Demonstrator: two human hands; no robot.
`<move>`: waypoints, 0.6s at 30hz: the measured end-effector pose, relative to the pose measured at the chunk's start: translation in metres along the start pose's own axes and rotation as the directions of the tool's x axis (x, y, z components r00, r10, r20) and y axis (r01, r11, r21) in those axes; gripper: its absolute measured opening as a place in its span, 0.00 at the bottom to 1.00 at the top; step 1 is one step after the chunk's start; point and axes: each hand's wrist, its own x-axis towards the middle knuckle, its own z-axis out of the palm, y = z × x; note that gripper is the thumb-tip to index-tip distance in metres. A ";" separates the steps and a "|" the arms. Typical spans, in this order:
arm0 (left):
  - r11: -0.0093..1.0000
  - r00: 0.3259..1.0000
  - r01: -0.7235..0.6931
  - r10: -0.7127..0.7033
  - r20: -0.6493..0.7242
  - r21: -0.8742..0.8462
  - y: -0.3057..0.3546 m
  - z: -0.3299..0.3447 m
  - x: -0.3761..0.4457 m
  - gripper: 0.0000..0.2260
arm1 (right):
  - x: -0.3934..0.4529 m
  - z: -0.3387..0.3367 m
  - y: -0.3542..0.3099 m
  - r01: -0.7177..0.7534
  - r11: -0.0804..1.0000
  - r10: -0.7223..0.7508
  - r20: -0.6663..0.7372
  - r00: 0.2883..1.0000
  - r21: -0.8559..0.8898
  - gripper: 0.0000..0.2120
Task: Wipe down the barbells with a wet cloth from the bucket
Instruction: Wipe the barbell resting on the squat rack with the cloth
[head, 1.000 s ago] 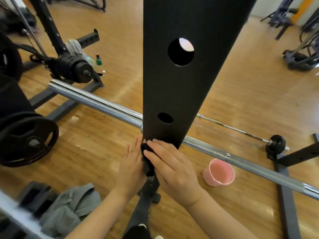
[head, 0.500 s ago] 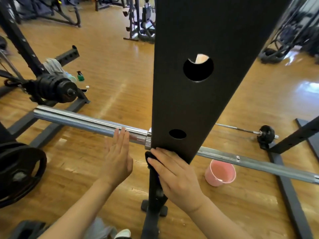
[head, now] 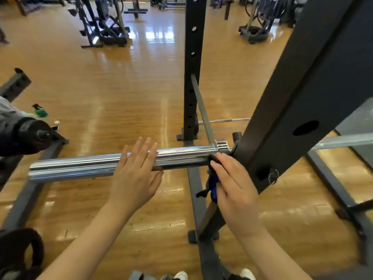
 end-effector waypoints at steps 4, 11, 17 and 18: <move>0.999 0.998 -0.046 0.046 0.032 0.002 -0.012 0.000 -0.005 0.28 | 0.030 0.008 -0.010 -0.059 0.991 0.049 -0.083 0.995 -0.118 0.16; 0.995 0.997 0.047 -0.053 -0.058 -0.089 -0.002 0.008 -0.006 0.31 | 0.036 0.045 -0.010 -0.278 0.884 0.328 0.074 0.942 -0.376 0.23; 0.989 0.997 0.051 -0.059 -0.053 -0.137 -0.002 0.008 -0.006 0.28 | -0.008 0.043 -0.021 -0.288 0.804 0.387 0.091 0.917 -0.520 0.24; 0.988 0.997 0.049 -0.057 -0.047 -0.146 -0.002 0.008 -0.006 0.29 | -0.009 0.042 -0.022 -0.285 0.803 0.392 0.104 0.914 -0.524 0.24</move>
